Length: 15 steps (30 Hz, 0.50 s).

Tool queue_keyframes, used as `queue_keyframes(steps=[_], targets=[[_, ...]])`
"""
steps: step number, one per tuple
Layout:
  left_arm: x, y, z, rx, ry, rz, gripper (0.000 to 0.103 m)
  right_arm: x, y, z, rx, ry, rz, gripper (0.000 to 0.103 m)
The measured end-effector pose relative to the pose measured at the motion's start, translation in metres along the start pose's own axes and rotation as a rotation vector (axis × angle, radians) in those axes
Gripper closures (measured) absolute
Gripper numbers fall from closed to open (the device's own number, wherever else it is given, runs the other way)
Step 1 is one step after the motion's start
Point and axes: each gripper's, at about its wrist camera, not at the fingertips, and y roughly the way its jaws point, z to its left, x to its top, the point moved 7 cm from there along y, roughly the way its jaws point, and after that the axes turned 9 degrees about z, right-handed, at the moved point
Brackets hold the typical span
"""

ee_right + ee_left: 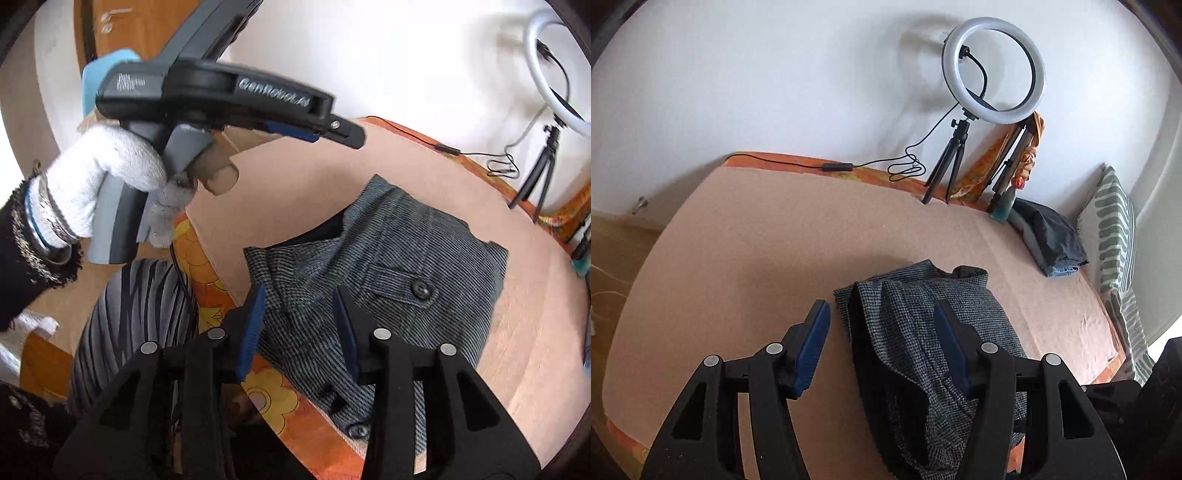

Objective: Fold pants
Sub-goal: 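Lift and fold the held edge over with the right gripper, then open the right gripper and withdraw from the folded bundle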

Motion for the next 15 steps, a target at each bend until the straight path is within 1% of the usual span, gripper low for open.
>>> queue_keyframes(steps=[2,4,5,7,10,13,15], targets=[[0.001,0.01,-0.008,-0.007,0.031,0.025,0.046,-0.014,-0.017,-0.023,-0.01,0.1,-0.037,0.062],[0.001,0.022,-0.016,0.005,0.071,0.047,0.046,-0.028,-0.025,-0.044,-0.036,0.185,-0.049,0.06],[0.001,0.029,-0.019,0.003,0.085,0.066,0.046,-0.036,-0.025,-0.052,-0.039,0.217,-0.041,0.06],[-0.002,0.043,-0.02,0.003,0.088,0.102,0.046,-0.049,-0.02,-0.062,-0.015,0.256,-0.005,0.06],[-0.01,0.061,-0.018,0.044,0.106,0.15,0.046,-0.064,-0.007,-0.062,-0.018,0.235,0.051,0.06],[-0.024,0.075,-0.007,0.135,0.137,0.209,0.046,-0.072,0.004,-0.058,-0.041,0.188,0.086,0.06],[-0.034,0.079,0.003,0.178,0.153,0.239,0.046,-0.076,0.01,-0.059,-0.033,0.186,0.101,0.06]])
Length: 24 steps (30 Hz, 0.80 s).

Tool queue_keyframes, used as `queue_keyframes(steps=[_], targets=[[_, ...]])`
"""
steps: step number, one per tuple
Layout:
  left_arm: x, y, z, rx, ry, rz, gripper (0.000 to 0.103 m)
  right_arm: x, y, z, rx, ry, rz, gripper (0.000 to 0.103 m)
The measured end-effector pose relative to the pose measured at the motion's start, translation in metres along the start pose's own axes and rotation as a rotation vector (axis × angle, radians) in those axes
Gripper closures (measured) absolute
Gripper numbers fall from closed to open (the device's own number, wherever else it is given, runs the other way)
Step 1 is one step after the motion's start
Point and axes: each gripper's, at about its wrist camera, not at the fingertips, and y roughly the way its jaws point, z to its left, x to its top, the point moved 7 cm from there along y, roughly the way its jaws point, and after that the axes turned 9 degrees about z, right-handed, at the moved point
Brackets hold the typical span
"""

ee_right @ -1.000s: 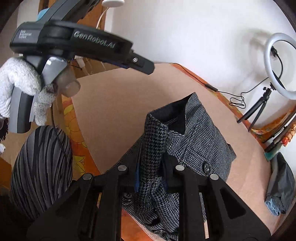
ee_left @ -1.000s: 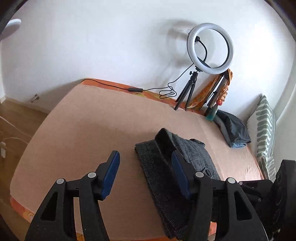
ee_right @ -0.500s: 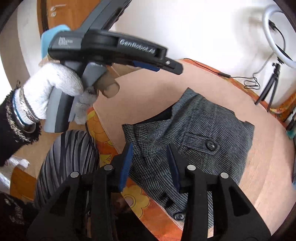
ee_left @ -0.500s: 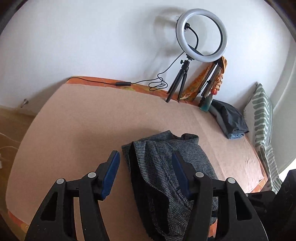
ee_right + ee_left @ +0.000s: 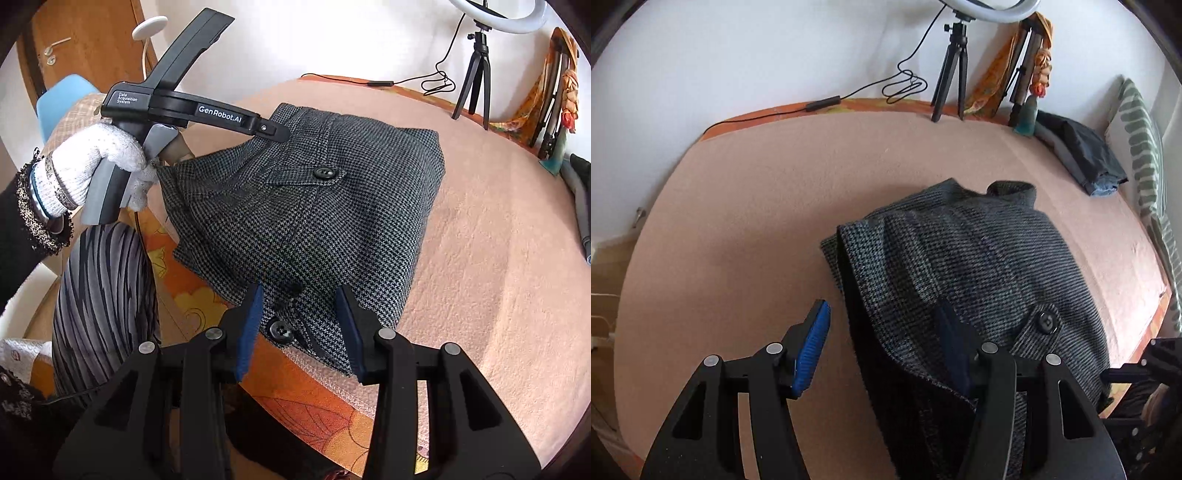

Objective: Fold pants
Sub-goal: 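Open the right gripper and withdraw from the folded bundle, then close both grippers on the folded shorts' edge from opposite sides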

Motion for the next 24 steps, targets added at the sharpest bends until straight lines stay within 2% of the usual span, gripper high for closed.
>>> queue_keyframes(steps=[3,5,6,8,9,10,13,17,21,23,24], targets=[[-0.009,-0.002,0.014,0.043,-0.004,0.01,0.045,-0.002,0.0,0.003,0.002,-0.044,0.024,0.059],[-0.01,-0.014,0.02,0.056,-0.016,-0.016,0.046,0.004,-0.008,0.0,0.035,-0.055,0.032,0.059],[-0.011,-0.021,0.02,0.066,-0.022,-0.032,0.046,0.009,-0.013,-0.005,0.062,-0.039,0.024,0.059],[-0.012,-0.039,0.013,0.041,-0.013,-0.078,0.046,0.023,-0.026,-0.02,0.092,0.005,-0.012,0.056],[-0.013,-0.048,0.006,0.029,0.001,-0.096,0.046,0.03,-0.031,-0.031,0.099,0.036,-0.034,0.051],[-0.015,-0.056,-0.003,0.024,0.026,-0.11,0.046,0.038,-0.035,-0.044,0.11,0.073,-0.056,0.047],[-0.02,-0.073,-0.036,0.01,0.135,-0.135,0.046,0.067,-0.037,-0.09,0.126,0.194,-0.1,0.047],[-0.033,-0.071,-0.067,-0.041,0.217,-0.101,0.046,0.105,-0.013,-0.141,0.151,0.326,-0.101,0.046],[-0.043,-0.061,-0.08,-0.077,0.245,-0.061,0.046,0.126,0.024,-0.165,0.206,0.399,-0.046,0.046],[-0.046,-0.054,-0.084,-0.084,0.258,-0.037,0.046,0.131,0.042,-0.169,0.19,0.401,-0.009,0.051],[-0.048,-0.05,-0.086,-0.09,0.264,-0.023,0.046,0.133,0.05,-0.169,0.167,0.393,0.009,0.06]])
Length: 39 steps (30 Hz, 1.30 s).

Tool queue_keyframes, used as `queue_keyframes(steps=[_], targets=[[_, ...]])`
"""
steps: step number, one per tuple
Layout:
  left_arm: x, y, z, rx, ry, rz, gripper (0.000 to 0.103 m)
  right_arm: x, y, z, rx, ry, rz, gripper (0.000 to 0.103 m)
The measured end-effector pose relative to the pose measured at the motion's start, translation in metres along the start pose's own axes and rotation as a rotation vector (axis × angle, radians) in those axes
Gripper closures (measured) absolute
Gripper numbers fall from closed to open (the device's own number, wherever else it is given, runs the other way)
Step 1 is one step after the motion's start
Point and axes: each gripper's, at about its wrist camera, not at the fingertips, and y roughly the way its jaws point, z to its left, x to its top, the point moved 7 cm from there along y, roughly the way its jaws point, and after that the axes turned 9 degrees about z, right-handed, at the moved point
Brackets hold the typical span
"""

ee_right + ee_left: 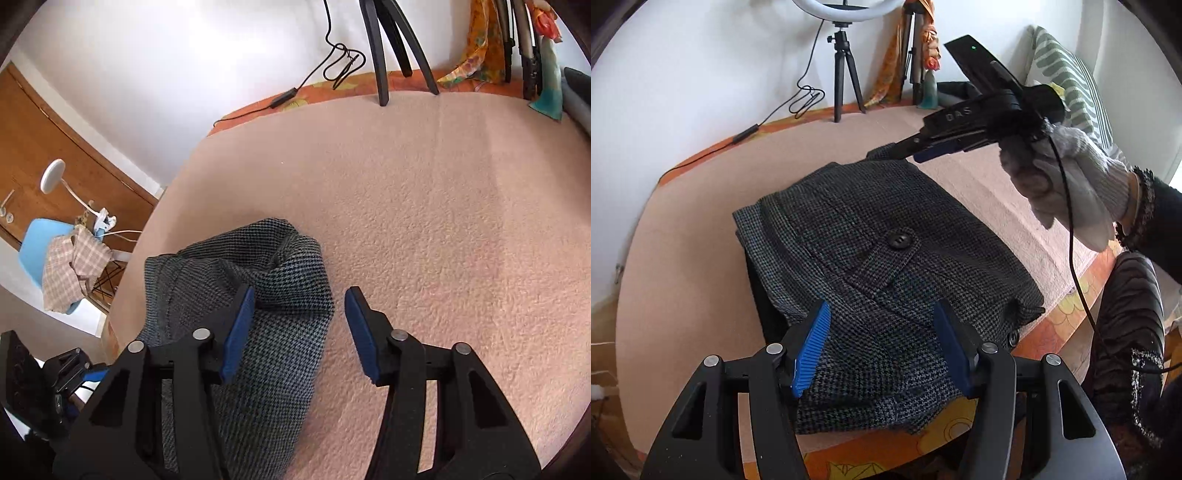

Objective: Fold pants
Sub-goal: 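Close both grippers on the folded shorts' edge from opposite sides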

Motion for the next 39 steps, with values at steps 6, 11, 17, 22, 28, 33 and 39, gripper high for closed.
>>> queue_keyframes(steps=[6,11,17,22,28,33,39], targets=[[-0.008,0.006,0.0,-0.038,-0.009,0.031,0.045,0.016,0.037,-0.012,-0.07,0.036,0.044,0.076],[-0.013,0.011,-0.009,-0.062,-0.008,0.046,0.045,0.02,0.047,-0.009,-0.093,0.056,0.026,0.082],[-0.007,0.006,-0.011,-0.075,-0.018,0.039,0.042,0.019,0.034,-0.003,-0.096,0.052,0.012,0.082],[0.014,-0.026,0.023,-0.183,-0.146,-0.074,0.036,-0.002,-0.021,0.003,0.003,0.065,-0.031,0.047],[0.038,-0.021,0.113,-0.412,-0.504,-0.114,0.032,-0.065,-0.06,0.001,0.108,0.099,-0.031,0.027],[0.052,0.012,0.15,-0.403,-0.576,-0.047,0.032,-0.116,-0.052,-0.001,0.12,0.125,0.02,0.027],[0.058,0.045,0.16,-0.405,-0.586,-0.013,0.032,-0.154,-0.04,-0.003,0.158,0.163,0.071,0.027]])
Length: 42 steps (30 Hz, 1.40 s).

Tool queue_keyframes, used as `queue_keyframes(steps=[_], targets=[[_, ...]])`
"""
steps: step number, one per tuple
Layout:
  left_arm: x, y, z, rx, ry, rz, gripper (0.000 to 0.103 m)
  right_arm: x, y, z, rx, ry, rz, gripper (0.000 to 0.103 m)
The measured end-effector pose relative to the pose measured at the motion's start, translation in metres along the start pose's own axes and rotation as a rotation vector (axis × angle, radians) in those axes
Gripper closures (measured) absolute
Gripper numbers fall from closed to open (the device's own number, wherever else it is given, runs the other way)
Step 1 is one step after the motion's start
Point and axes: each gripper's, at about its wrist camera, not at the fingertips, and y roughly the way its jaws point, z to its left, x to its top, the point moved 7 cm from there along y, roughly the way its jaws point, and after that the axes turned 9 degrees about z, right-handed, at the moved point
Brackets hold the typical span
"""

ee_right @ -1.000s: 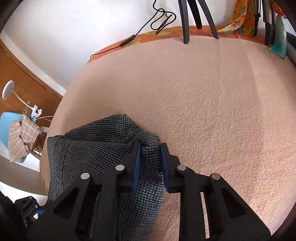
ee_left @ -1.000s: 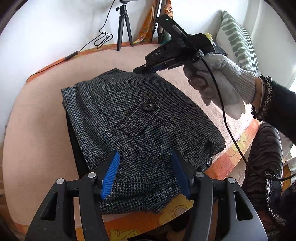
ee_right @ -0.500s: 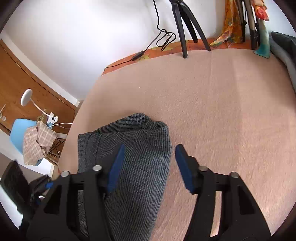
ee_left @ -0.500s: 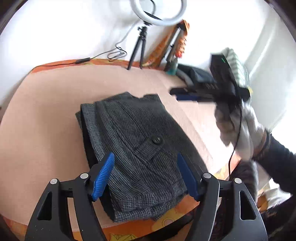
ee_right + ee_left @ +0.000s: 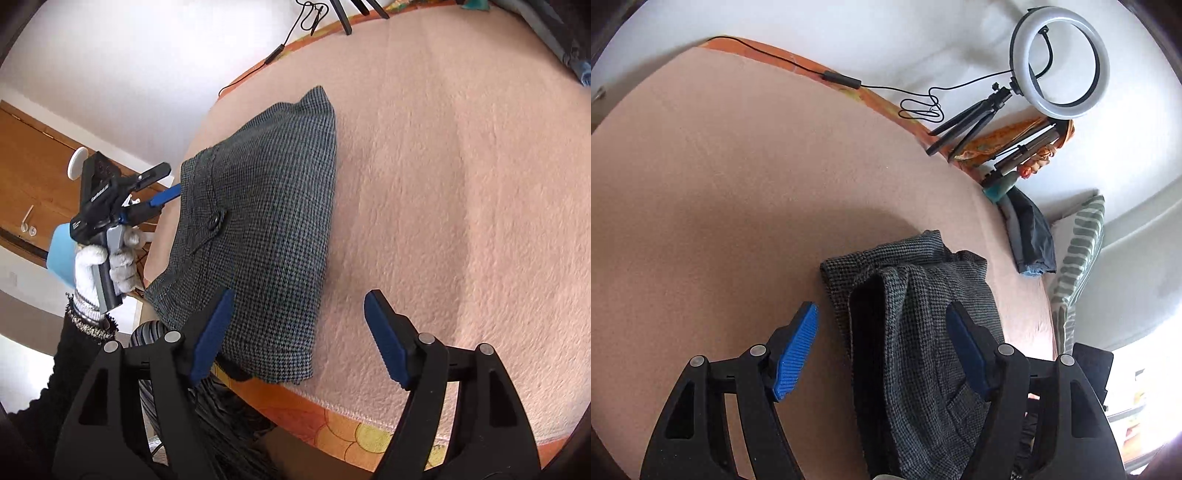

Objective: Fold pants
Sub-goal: 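Close both grippers on the folded shorts' edge from opposite sides, then lift the folded shorts off the bed with both grippers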

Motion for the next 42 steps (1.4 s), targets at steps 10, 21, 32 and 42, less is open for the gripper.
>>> queue_keyframes(steps=[10,21,32,42], targets=[[0.021,0.026,0.019,-0.005,-0.032,0.017,0.032,-0.019,0.014,0.001,0.057,0.033,0.017,0.026],[0.022,0.035,0.023,-0.085,-0.078,-0.022,0.034,-0.031,0.016,0.024,0.147,0.007,0.008,0.024],[0.021,0.04,0.01,-0.04,-0.029,-0.064,0.061,-0.025,0.025,0.039,0.158,0.04,0.0,0.047],[0.019,0.023,-0.009,-0.013,0.052,-0.114,0.074,-0.018,0.017,0.06,0.052,-0.058,-0.04,0.071]])
